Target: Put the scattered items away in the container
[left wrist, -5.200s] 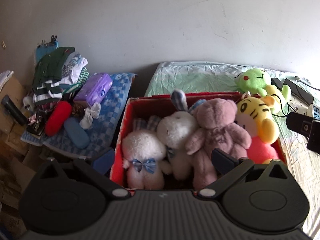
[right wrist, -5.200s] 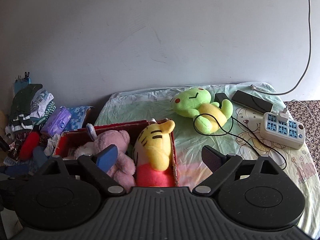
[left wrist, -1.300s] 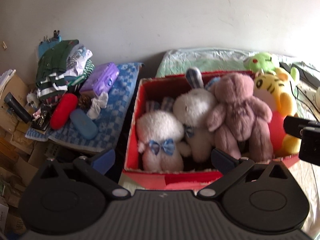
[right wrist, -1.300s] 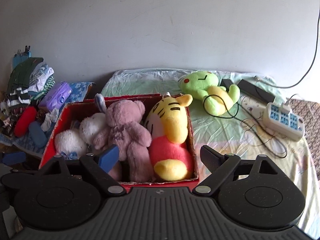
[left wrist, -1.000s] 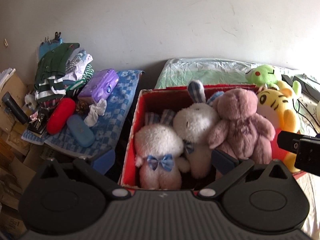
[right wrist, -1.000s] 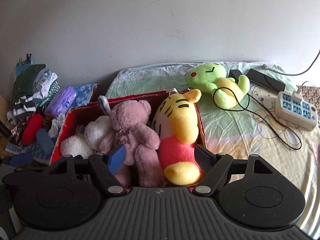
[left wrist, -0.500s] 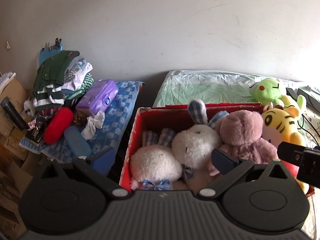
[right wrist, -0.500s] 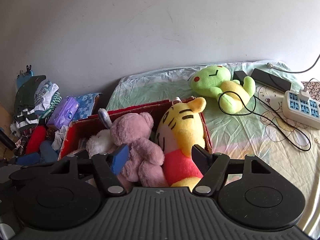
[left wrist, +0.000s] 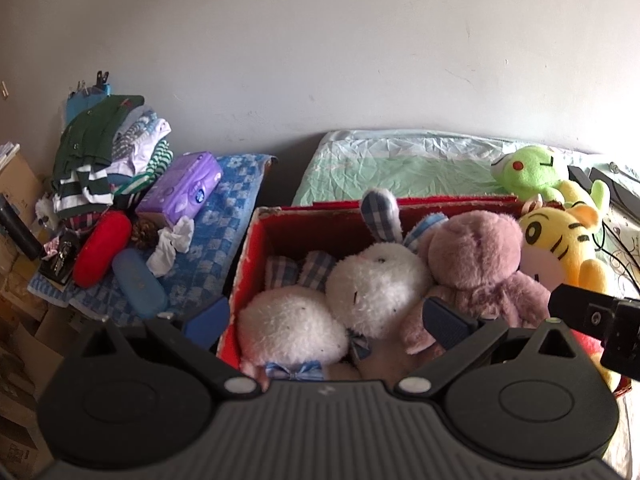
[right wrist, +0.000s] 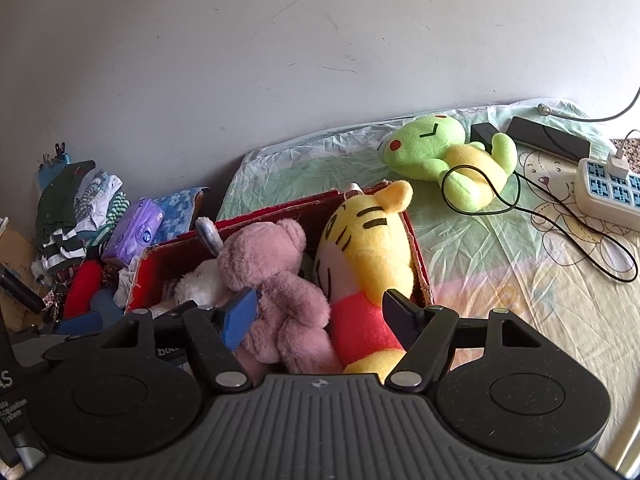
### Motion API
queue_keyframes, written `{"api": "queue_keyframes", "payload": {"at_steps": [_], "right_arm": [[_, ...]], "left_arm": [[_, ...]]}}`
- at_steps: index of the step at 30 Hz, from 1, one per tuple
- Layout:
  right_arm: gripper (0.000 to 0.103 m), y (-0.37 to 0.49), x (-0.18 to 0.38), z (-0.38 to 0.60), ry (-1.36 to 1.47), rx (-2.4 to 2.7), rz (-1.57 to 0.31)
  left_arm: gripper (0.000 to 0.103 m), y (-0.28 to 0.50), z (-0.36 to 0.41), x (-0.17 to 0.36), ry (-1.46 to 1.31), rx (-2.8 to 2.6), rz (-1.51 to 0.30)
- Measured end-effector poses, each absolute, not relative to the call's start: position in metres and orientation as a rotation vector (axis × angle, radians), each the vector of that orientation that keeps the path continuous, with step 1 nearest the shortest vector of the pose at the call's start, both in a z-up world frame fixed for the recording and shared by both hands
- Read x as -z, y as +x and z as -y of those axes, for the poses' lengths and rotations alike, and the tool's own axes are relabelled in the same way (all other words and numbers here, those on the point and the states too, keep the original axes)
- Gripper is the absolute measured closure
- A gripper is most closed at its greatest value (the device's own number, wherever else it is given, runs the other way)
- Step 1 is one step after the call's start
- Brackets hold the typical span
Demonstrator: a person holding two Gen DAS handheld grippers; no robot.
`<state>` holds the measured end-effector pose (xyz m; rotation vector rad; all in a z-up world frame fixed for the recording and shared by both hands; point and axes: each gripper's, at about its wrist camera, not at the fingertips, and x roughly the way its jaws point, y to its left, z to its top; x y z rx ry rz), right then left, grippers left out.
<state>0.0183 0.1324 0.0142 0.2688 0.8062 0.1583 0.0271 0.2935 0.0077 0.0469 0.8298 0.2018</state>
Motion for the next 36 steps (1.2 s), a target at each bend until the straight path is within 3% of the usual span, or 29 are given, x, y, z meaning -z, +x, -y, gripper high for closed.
{"api": "queue_keyframes", "payload": {"at_steps": [4,7,36], "right_arm": [[0.032,0.016,-0.013,-0.132,0.271,-0.172,-0.777],[0.041,0.016,-0.011,-0.132,0.276,-0.187,-0.771],[0.042,0.018,-0.006,-0.145,0.207,-0.194,-0.767]], "left_arm": [[0.001,0.028,-0.295,-0.004,0.034,-0.195,-0.852],[0.001,0.028,-0.295,-0.001,0.033,-0.185,-0.864],[0.001,0.023,-0.308,0.004,0.002,-0.216,-0.894]]}}
